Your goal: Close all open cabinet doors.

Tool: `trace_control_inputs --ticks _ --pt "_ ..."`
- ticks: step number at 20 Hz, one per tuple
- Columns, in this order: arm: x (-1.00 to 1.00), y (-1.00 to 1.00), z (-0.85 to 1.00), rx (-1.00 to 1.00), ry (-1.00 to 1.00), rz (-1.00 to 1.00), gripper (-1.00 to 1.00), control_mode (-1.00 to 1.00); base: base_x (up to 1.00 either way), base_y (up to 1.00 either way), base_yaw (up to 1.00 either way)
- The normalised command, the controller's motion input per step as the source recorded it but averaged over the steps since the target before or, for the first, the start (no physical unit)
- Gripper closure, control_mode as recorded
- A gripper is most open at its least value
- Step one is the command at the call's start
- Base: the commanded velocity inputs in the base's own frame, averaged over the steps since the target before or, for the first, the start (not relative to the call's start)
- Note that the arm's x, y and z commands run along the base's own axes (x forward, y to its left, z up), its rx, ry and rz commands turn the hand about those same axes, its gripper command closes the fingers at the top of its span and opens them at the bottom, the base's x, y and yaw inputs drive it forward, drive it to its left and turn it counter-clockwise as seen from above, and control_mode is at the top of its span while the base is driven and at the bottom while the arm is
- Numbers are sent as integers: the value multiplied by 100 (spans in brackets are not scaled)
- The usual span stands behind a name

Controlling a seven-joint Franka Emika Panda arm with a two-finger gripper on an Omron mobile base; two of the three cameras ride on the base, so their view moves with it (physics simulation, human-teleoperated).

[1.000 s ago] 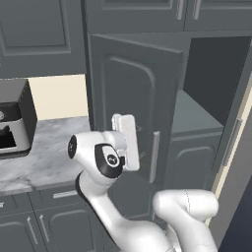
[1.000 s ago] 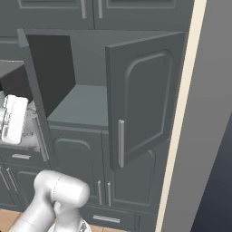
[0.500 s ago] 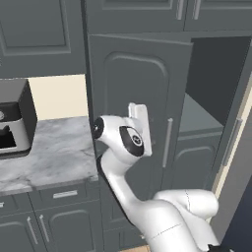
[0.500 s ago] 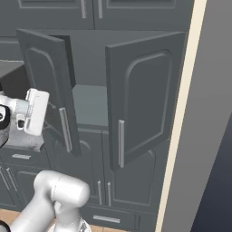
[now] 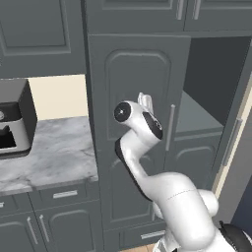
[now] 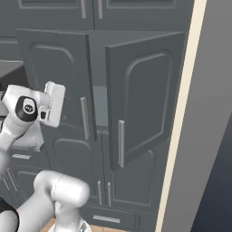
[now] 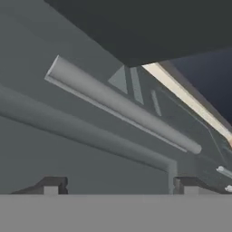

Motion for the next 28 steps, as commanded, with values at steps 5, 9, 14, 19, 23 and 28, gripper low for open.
trace_control_inputs --ticks 5,9,14,19,23,28 --pt "75 -25 -27 15 0 17 -100 -100 0 0 0" --pt "53 0 -44 3 -1 16 -100 -100 0 0 0" --pt "49 0 -16 13 0 11 -100 -100 0 0 0" --pt "15 0 -12 12 0 10 -100 -100 0 0 0" --pt "-35 3 -7 9 0 15 -100 -100 0 0 0" --pt "-57 0 14 1 0 6 -100 -100 0 0 0"
